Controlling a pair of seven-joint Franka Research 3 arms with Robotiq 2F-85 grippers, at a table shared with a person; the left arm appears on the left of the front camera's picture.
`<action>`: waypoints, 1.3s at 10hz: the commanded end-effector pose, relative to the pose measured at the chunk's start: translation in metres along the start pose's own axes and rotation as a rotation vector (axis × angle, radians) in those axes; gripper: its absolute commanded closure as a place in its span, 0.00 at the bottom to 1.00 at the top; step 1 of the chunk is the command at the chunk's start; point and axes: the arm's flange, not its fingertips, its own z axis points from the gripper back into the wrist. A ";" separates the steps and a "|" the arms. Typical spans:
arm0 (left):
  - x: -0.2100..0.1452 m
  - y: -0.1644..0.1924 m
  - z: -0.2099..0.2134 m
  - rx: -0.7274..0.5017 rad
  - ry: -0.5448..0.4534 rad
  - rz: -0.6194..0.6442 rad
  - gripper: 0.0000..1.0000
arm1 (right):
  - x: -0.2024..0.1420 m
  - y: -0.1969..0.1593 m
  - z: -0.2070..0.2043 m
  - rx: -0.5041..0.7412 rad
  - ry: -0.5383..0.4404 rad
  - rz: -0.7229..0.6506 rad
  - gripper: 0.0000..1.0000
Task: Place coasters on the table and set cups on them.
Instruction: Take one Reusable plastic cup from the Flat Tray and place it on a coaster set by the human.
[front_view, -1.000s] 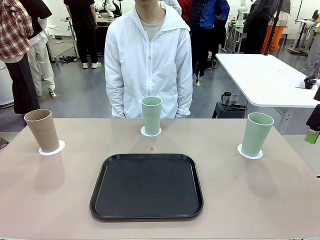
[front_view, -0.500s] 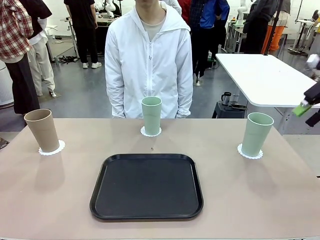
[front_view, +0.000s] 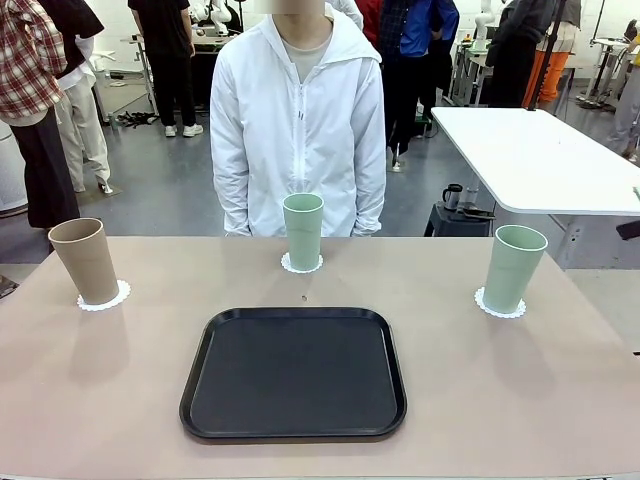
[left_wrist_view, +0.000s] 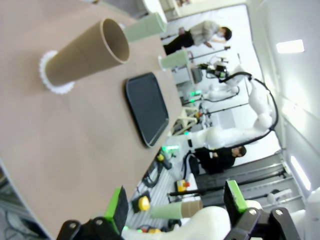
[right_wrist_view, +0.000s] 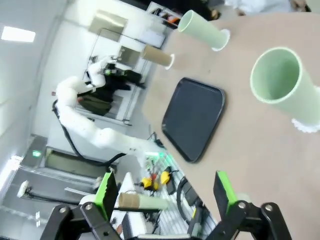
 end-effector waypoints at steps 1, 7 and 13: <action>-0.001 -0.001 0.000 0.007 -0.001 0.004 0.00 | 0.003 -0.033 0.043 0.079 0.002 -0.030 0.00; -0.001 -0.001 0.000 0.007 -0.001 0.004 0.00 | -0.022 -0.086 0.094 0.115 -0.095 -0.126 0.00; -0.001 -0.001 0.000 0.007 -0.001 0.004 0.00 | -0.029 -0.085 0.092 0.085 -0.078 -0.138 0.00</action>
